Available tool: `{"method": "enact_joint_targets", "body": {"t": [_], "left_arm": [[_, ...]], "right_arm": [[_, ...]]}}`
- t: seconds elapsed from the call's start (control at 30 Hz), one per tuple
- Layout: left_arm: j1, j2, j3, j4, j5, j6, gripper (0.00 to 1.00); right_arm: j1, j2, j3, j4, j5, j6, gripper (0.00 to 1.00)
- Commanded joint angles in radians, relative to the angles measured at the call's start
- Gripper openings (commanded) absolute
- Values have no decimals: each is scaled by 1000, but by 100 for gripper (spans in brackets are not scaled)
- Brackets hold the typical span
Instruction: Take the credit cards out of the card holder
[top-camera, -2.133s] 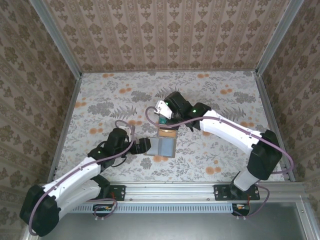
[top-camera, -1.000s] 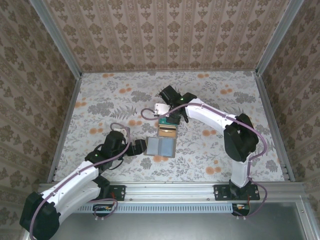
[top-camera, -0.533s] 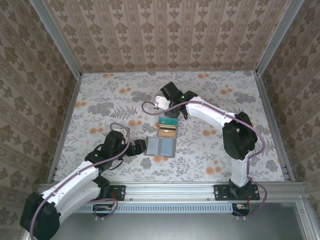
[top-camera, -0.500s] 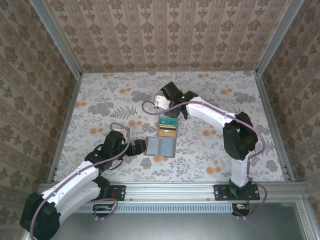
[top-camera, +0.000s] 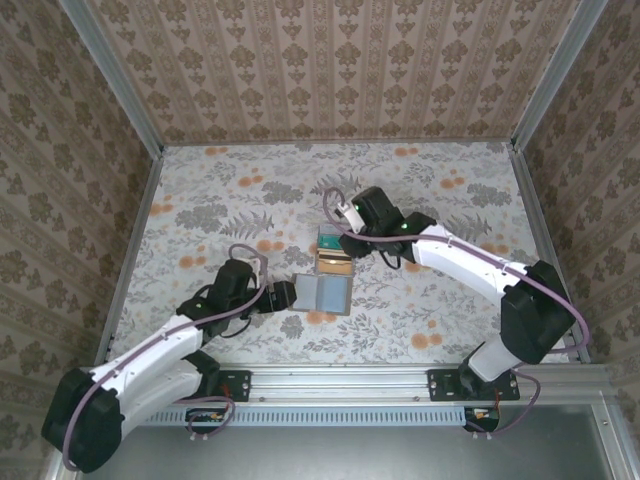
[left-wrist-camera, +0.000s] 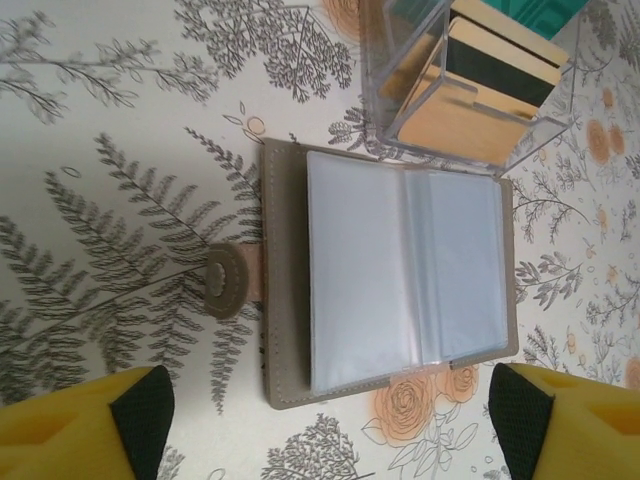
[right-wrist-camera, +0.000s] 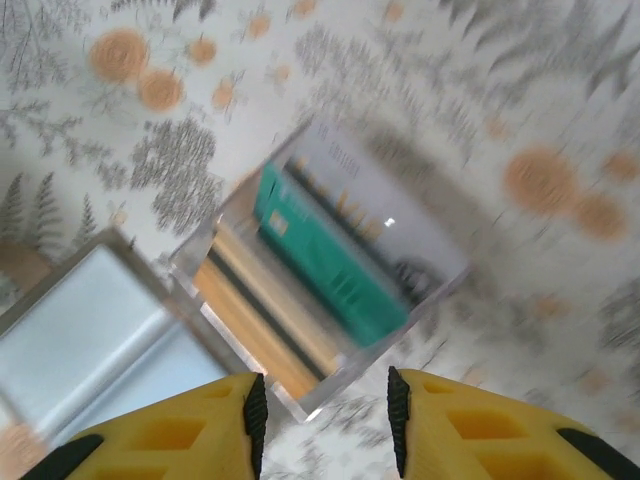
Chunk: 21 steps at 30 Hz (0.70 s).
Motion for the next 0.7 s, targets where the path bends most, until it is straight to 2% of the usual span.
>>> {"method": "enact_joint_targets", "body": {"t": [0.0, 0.17, 0.37, 0.5, 0.67], "left_arm": [[-32, 58, 58, 61, 21, 3, 81], [-80, 182, 108, 88, 6, 11, 71], [-94, 298, 147, 116, 8, 17, 58], [-102, 360, 162, 143, 27, 19, 52], [-113, 425, 168, 154, 25, 16, 52]], "right_arm": [[31, -36, -125, 98, -82, 228, 38], [81, -66, -276, 199, -64, 360, 36], [152, -50, -395, 315, -36, 485, 33], [165, -16, -430, 347, -18, 519, 31], [169, 12, -435, 354, -10, 530, 31]]}}
